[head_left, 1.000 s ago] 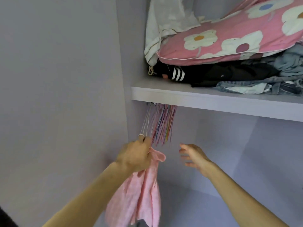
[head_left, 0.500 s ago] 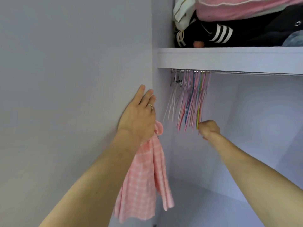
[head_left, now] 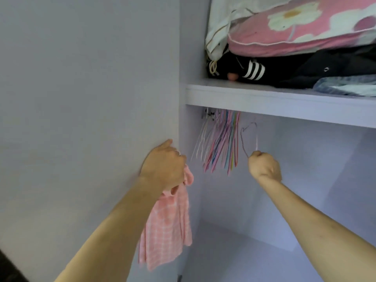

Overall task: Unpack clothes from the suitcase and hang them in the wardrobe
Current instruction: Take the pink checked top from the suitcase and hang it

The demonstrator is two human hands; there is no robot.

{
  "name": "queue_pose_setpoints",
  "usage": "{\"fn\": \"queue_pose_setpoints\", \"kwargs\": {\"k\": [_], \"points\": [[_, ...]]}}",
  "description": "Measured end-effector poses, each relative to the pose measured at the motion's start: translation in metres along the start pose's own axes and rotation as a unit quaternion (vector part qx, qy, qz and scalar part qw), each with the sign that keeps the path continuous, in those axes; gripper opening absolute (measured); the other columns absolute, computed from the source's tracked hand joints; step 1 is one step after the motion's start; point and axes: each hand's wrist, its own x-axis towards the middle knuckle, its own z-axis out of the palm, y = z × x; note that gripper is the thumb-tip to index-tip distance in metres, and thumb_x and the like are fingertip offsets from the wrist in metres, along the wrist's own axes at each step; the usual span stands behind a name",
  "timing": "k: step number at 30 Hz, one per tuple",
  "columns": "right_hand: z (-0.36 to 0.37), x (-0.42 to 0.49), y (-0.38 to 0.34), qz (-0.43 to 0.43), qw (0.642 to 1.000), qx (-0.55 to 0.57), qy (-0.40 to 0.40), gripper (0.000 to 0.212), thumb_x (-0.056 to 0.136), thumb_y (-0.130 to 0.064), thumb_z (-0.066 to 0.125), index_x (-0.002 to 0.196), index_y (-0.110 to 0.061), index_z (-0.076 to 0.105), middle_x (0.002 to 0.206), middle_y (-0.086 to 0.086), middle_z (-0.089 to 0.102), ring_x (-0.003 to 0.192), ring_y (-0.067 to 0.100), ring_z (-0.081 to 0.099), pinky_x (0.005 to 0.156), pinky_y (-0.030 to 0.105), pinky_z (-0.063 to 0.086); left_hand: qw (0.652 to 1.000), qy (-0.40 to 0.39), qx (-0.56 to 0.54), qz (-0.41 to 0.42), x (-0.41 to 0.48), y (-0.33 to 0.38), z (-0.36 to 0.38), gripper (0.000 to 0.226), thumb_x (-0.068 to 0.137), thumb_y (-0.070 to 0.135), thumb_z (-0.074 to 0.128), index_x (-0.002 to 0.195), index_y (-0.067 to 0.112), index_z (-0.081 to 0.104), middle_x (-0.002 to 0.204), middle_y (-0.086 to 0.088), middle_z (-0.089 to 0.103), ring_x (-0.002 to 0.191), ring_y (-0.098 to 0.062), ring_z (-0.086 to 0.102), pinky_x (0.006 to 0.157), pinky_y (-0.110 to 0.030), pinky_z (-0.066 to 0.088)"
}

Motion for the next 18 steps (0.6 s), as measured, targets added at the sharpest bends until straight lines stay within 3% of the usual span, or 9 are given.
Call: {"fn": "queue_pose_setpoints", "kwargs": {"k": [2,4,7,9,10,12,14,16,18], "points": [[-0.033,-0.013,0.018,0.020,1.000,-0.003,-0.024,0.045,0.099,-0.033,0.032,0.113,-0.008,0.066,0.117,0.023,0.064,0.107,0.041,0.059,0.083,0.040,0.044,0.965,-0.014,-0.239,-0.104,-0.003,0.014,-0.022,0.022,0.085,0.029,0.041,0.085,0.021,0.062,0.088,0.000,0.073,0.096,-0.022,0.067,0.094,-0.032,0.046],[-0.061,-0.027,0.039,0.035,0.999,0.007,-0.039,0.037,0.098,-0.033,0.035,0.095,-0.013,0.066,0.104,0.019,0.067,0.095,0.039,0.061,0.080,0.038,0.048,0.837,-0.017,-0.519,-0.175,-0.009,0.032,-0.043,0.029,0.080,0.021,0.036,0.066,0.017,0.061,0.057,0.003,0.068,0.066,-0.018,0.068,0.060,-0.026,0.047],[-0.106,-0.052,0.065,0.031,0.997,0.046,-0.054,0.040,0.099,-0.031,0.040,0.065,-0.013,0.051,0.076,0.013,0.063,0.073,0.033,0.057,0.069,0.036,0.047,0.663,-0.062,-0.717,-0.207,-0.015,0.063,-0.064,0.052,0.083,0.004,0.034,0.068,0.027,0.078,0.050,0.005,0.059,0.040,-0.004,0.046,0.050,-0.013,0.037],[-0.141,-0.073,0.081,0.030,0.994,0.086,-0.064,0.044,0.100,-0.029,0.044,0.059,-0.012,0.041,0.060,0.006,0.053,0.059,0.026,0.047,0.058,0.033,0.038,0.558,-0.109,-0.784,-0.249,-0.014,0.088,-0.073,0.033,0.077,0.014,0.045,0.064,0.023,0.074,0.045,0.005,0.047,0.043,-0.007,0.039,0.052,-0.018,0.035],[-0.154,-0.085,0.091,0.031,0.991,0.110,-0.071,0.045,0.099,-0.029,0.047,0.058,-0.015,0.037,0.054,0.003,0.046,0.055,0.025,0.041,0.055,0.033,0.033,0.531,-0.131,-0.793,-0.268,-0.015,0.103,-0.069,0.024,0.072,0.021,0.053,0.051,0.020,0.064,0.043,0.004,0.043,0.047,-0.012,0.040,0.056,-0.023,0.036],[-0.177,-0.104,0.106,0.042,0.981,0.158,-0.099,0.045,0.097,-0.027,0.052,0.058,-0.019,0.032,0.049,-0.002,0.033,0.052,0.021,0.030,0.054,0.030,0.027,0.513,-0.189,-0.793,-0.269,-0.011,0.131,-0.052,0.041,0.074,0.031,0.065,0.038,0.018,0.051,0.046,0.000,0.045,0.058,-0.020,0.046,0.070,-0.031,0.043],[-0.198,-0.116,0.126,0.086,0.959,0.233,-0.136,0.045,0.096,-0.026,0.055,0.057,-0.022,0.033,0.048,-0.004,0.025,0.047,0.017,0.022,0.050,0.024,0.023,0.519,-0.258,-0.782,-0.229,-0.008,0.164,-0.038,0.036,0.078,0.039,0.070,0.052,0.014,0.066,0.064,-0.007,0.059,0.073,-0.026,0.056,0.087,-0.037,0.048],[-0.210,-0.130,0.142,0.107,0.936,0.281,-0.181,0.047,0.095,-0.022,0.056,0.054,-0.023,0.033,0.049,-0.006,0.021,0.044,0.014,0.016,0.047,0.020,0.018,0.497,-0.286,-0.793,-0.206,-0.010,0.188,-0.035,0.045,0.071,0.047,0.077,0.085,0.004,0.074,0.087,-0.017,0.066,0.083,-0.031,0.064,0.092,-0.042,0.052],[-0.220,-0.141,0.158,0.108,0.921,0.307,-0.215,0.053,0.096,-0.018,0.055,0.051,-0.025,0.027,0.051,-0.005,0.016,0.046,0.016,0.011,0.048,0.023,0.015,0.481,-0.292,-0.799,-0.214,-0.013,0.212,-0.041,0.052,0.073,0.052,0.080,0.084,0.002,0.070,0.089,-0.018,0.070,0.085,-0.031,0.068,0.096,-0.046,0.054]]}}
